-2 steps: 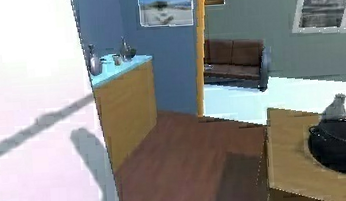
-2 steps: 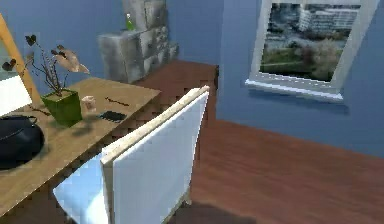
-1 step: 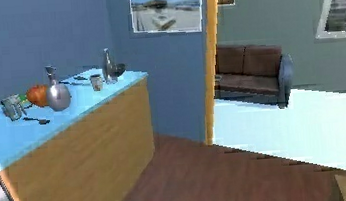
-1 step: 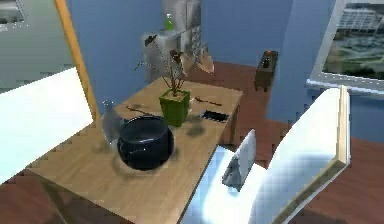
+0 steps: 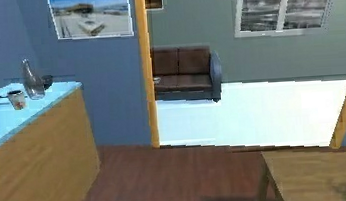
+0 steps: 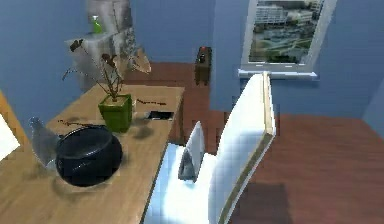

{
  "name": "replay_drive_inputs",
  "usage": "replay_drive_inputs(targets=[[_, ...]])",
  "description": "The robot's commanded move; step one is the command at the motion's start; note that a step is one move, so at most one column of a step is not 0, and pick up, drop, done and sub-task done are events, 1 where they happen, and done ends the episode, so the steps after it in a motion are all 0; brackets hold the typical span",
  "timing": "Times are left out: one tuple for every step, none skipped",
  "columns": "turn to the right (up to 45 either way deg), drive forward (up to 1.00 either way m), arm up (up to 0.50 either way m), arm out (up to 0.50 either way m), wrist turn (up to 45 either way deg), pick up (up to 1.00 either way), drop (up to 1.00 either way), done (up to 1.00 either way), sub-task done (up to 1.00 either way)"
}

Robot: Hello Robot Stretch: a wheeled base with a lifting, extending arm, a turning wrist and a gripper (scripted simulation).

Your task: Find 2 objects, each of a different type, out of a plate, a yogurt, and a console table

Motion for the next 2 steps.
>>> replay_drive_inputs(targets=[[0.0,0.45,0.00,0.00,0.0,0.00,0.00,0.00,0.00],[-45.0,0.00,0.00,0.00,0.0,0.00,0.00,0.00,0.00]])
